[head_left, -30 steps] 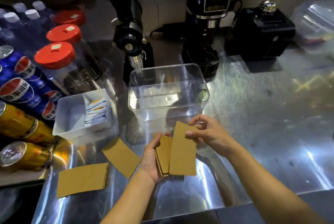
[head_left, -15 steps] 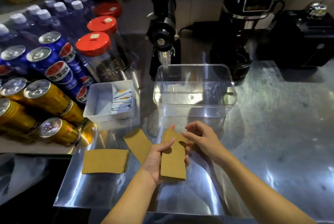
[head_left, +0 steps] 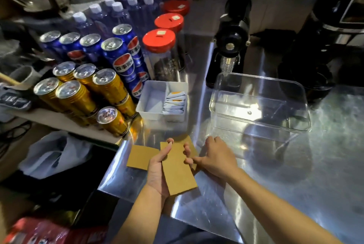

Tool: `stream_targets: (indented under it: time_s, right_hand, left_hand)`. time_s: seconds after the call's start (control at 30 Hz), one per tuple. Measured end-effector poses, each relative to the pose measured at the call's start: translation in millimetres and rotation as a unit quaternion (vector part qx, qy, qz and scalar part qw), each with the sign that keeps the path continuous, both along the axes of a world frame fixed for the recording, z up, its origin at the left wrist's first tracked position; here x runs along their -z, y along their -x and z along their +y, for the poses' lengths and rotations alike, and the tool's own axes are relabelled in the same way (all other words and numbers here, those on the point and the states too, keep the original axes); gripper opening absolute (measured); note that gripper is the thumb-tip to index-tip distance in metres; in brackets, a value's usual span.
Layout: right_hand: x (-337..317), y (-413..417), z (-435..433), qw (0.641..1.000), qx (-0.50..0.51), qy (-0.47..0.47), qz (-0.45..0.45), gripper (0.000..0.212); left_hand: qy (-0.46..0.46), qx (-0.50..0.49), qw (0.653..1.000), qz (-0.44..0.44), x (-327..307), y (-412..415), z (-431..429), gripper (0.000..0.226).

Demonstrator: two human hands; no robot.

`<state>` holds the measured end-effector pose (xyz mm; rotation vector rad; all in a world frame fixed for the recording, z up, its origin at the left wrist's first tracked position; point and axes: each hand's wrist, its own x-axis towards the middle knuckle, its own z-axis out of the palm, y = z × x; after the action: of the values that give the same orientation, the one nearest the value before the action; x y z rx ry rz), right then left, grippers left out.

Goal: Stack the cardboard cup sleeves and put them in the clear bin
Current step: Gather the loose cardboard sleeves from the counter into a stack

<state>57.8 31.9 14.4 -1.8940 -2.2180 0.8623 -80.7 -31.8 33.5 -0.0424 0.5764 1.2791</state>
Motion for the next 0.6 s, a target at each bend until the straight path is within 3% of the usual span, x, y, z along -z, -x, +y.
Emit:
stream_targets:
  time_s: [0.1,0.23,0.47,0.6]
  right_hand:
    - [-3.8,20.6,-7.8,0.998,-0.026,-0.007,-0.051,0.084]
    - [-3.7,39.8,-13.4,0.995,-0.040,-0.023,-0.088,0.074]
    - [-7.6,17.7,-2.4,0.995,0.016,0.097,-0.005,0.063]
    - [-8.1,-19.0,4.6,0.995,0.055,0.080,0.011,0.034]
  left_hand:
    - [-0.014,-0.049,0.999,0.014,0.8,12.9,-4.5,0.053]
    - [-0.032,-0.066,0.997,-0.001,2.9,25.0,-7.0,0.058]
    - [-0.051,-0.054,0.997,0.014,7.5,24.5,-1.3,0.051]
    - [-0.034,-0.032,0.999,0.002,11.7,13.3,6.7,0.053]
